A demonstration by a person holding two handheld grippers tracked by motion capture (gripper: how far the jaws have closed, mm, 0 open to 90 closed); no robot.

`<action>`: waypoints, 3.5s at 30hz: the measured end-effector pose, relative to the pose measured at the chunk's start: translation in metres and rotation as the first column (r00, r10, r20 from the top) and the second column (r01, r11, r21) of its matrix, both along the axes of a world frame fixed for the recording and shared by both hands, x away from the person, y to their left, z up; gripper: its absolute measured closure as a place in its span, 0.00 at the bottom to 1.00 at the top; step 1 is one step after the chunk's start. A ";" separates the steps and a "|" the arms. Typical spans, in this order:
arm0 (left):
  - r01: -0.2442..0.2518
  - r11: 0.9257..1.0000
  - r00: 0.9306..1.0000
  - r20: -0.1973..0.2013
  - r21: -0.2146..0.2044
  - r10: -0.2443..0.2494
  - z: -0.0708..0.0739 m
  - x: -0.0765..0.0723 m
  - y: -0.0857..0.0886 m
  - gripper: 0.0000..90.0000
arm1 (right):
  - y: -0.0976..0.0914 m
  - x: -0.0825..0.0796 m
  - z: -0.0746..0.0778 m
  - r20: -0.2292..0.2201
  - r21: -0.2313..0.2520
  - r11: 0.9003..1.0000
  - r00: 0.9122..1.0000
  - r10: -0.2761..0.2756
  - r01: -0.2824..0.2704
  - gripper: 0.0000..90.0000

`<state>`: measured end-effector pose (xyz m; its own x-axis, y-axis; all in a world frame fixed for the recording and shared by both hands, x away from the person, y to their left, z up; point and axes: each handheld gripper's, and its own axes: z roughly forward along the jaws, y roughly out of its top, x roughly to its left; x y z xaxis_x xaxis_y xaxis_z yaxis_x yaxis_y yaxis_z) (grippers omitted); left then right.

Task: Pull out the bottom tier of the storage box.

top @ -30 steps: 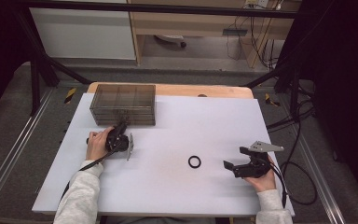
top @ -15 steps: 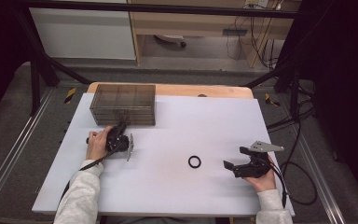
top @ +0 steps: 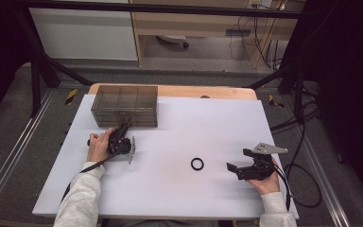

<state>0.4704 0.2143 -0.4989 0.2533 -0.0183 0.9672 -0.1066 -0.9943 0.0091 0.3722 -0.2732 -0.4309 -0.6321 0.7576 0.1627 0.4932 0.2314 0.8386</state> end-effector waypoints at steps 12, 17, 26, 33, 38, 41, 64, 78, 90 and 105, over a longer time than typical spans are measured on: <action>-0.004 1.000 1.000 0.008 0.018 0.004 -0.001 -0.002 -0.001 0.89 | 0.000 0.000 0.000 -0.001 0.001 1.000 1.000 0.000 0.000 0.02; -0.004 1.000 1.000 0.012 0.018 0.004 -0.001 -0.002 -0.001 0.89 | 0.000 0.000 0.000 -0.001 0.000 1.000 1.000 0.001 -0.001 0.02; -0.020 0.999 1.000 -0.019 -0.028 0.019 0.002 0.000 0.002 0.84 | 0.000 0.000 0.000 -0.001 -0.001 1.000 1.000 -0.001 0.001 0.02; -0.006 1.000 1.000 -0.009 -0.012 0.005 0.001 0.001 0.002 0.87 | 0.000 0.000 0.000 -0.001 -0.001 1.000 1.000 -0.001 0.001 0.02; -0.004 1.000 1.000 -0.004 0.003 0.004 0.001 0.001 0.003 0.88 | -0.001 0.000 0.001 0.000 0.003 1.000 1.000 -0.002 0.002 0.02; 0.002 1.000 1.000 -0.005 0.009 -0.002 0.001 0.000 0.003 0.89 | -0.001 0.000 0.000 0.002 0.002 1.000 1.000 -0.001 0.001 0.02; 0.020 1.000 1.000 0.001 0.012 -0.020 -0.001 -0.018 0.005 0.88 | -0.001 0.000 0.000 -0.001 -0.002 1.000 1.000 -0.003 0.003 0.02; 0.018 0.998 0.998 -0.061 -0.055 -0.022 0.012 -0.016 0.010 0.65 | 0.000 0.000 0.000 -0.003 -0.004 1.000 1.000 -0.004 0.004 0.02; 0.006 0.999 0.991 -0.136 -0.054 -0.013 0.018 -0.005 0.009 0.64 | -0.001 0.000 0.001 -0.003 -0.002 1.000 1.000 -0.005 0.005 0.02; 0.009 0.999 0.994 -0.107 -0.036 -0.013 0.016 -0.006 0.009 0.76 | -0.001 0.000 0.001 0.001 -0.002 1.000 1.000 -0.003 0.003 0.02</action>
